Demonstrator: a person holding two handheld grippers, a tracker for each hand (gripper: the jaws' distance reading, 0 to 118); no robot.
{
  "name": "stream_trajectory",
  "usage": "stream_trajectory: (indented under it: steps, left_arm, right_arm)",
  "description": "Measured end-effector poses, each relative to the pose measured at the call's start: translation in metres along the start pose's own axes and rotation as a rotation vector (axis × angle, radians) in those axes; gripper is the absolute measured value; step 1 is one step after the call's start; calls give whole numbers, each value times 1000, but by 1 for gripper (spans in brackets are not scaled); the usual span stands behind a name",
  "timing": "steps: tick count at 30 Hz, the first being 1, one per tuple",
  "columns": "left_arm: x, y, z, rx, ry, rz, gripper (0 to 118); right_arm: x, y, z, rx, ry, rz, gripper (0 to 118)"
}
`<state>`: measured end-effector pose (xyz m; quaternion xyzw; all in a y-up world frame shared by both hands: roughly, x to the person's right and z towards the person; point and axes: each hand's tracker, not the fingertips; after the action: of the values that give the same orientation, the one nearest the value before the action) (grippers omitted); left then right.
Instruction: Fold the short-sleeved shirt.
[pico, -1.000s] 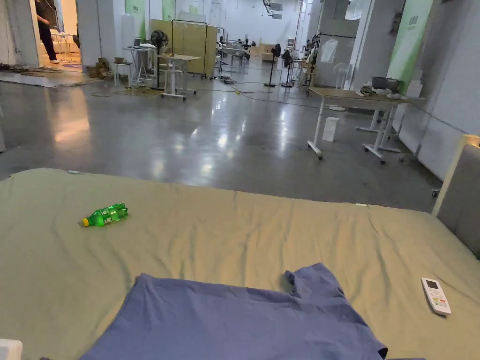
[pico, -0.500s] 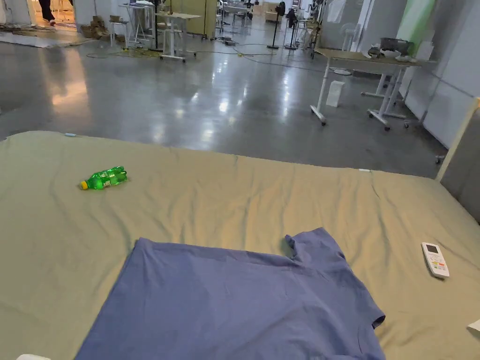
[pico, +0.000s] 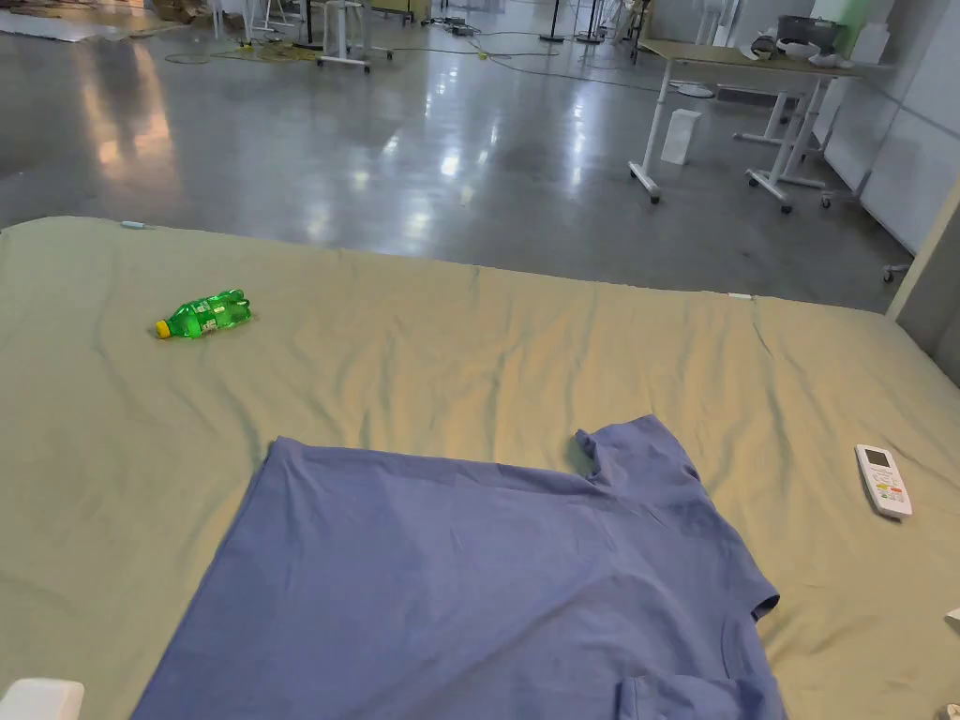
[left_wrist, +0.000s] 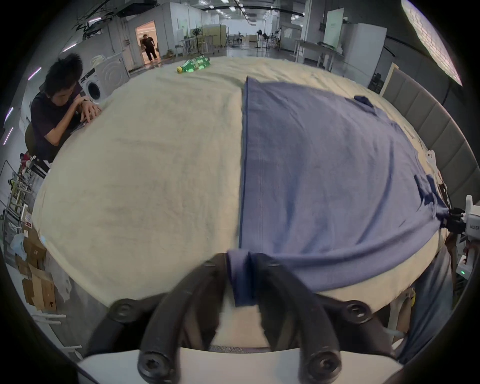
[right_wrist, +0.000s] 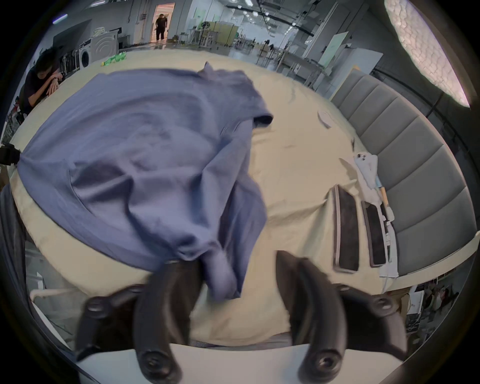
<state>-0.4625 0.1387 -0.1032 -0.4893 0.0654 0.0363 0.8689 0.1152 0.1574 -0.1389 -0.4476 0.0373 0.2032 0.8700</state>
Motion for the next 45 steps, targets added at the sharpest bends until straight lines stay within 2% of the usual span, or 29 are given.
stream_trajectory:
  steps: [2, 3, 5, 11, 13, 16, 17, 20, 21, 23, 24, 26, 27, 31, 35, 40, 45]
  left_arm:
    - [2, 11, 11, 86, -18, 22, 55]
    - [6, 17, 17, 130, -22, 29, 57]
    - [19, 31, 30, 231, -22, 20, 57]
    - [65, 67, 52, 472, -24, -13, 57]
    - [81, 76, 60, 517, -37, -12, 57]
    - [100, 87, 68, 550, -79, -19, 57]
    - [103, 90, 69, 559, -89, -24, 57]
    - [118, 95, 79, 606, -95, -41, 53]
    - [122, 97, 81, 636, -91, -46, 45]
    - [128, 97, 86, 706, -68, -51, 15]
    - [132, 96, 88, 735, -45, -56, 12]
    - [132, 95, 88, 770, -33, -76, 7]
    - [133, 93, 90, 781, -30, -75, 6]
    - [132, 84, 95, 847, -6, -60, 1]
    - [119, 79, 98, 855, 28, -42, 1]
    - [79, 66, 89, 708, 76, -9, 1]
    - [35, 46, 70, 455, 73, 21, 1]
  right_arm:
    - [7, 11, 16, 87, -8, -50, 72]
    - [10, 22, 31, 139, -10, -76, 76]
    - [12, 37, 46, 246, -4, -126, 83]
    - [-1, 68, 59, 551, -51, -219, 84]
    - [-4, 80, 65, 575, -77, -190, 84]
    - [-8, 87, 64, 561, -73, -188, 83]
    - [-8, 87, 65, 582, -65, -181, 80]
    - [-12, 89, 70, 676, -50, -212, 40]
    - [-13, 90, 71, 697, -58, -214, 24]
    - [-19, 91, 72, 771, -69, -241, 13]
    - [-22, 92, 73, 812, -76, -228, 2]
    - [-28, 93, 73, 841, -64, -267, 1]
    - [-35, 96, 80, 893, -77, -237, 0]
    - [-50, 103, 83, 920, -73, -247, 0]
    - [-57, 109, 84, 937, -77, -256, 0]
    - [-57, 110, 80, 902, -78, -261, 0]
    - [-56, 106, 72, 867, -75, -246, 0]
